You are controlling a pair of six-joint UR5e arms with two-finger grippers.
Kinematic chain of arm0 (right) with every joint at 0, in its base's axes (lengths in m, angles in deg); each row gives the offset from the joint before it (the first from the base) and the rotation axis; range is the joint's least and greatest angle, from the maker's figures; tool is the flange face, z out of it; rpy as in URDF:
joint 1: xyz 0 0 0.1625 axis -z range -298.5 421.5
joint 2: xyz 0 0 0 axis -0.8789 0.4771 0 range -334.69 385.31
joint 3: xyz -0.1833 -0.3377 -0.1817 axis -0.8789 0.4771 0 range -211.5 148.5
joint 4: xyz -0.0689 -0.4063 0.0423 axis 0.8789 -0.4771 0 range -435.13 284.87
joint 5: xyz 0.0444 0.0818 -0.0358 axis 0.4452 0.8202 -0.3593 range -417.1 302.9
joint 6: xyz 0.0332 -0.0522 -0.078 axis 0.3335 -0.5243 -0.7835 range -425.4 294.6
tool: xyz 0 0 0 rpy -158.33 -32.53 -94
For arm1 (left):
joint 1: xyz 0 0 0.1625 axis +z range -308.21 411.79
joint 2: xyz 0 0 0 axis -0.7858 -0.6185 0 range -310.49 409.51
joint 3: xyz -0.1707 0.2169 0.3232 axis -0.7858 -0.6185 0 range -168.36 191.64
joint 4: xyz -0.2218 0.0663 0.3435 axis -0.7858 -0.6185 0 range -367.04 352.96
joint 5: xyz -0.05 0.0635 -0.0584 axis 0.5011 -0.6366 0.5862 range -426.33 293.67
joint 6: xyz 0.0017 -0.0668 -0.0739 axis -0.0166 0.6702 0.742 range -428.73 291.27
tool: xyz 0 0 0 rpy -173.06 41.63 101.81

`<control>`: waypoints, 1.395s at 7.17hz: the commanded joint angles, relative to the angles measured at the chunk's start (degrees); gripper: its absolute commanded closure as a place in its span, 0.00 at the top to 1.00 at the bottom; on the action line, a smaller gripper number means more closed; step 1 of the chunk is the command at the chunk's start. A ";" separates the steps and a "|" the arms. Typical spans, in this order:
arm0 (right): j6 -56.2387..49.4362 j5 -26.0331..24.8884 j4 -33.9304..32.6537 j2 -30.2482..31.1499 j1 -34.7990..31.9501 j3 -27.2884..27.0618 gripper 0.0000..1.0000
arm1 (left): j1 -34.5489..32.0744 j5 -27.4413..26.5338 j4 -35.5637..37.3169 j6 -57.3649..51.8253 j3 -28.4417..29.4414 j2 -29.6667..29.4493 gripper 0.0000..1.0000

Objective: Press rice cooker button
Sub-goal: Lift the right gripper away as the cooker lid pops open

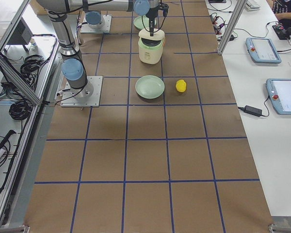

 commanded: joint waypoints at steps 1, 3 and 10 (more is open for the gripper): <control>-8.46 -2.44 2.29 -2.16 5.55 7.11 0.99 | 0.00 0.00 0.00 0.00 0.00 0.00 1.00; -11.40 2.19 3.18 -1.90 10.15 6.95 0.99 | 0.00 0.00 0.00 0.00 0.00 0.08 1.00; -11.68 6.79 8.01 1.09 10.33 4.05 0.99 | 0.00 -0.09 0.00 0.00 0.00 0.00 1.00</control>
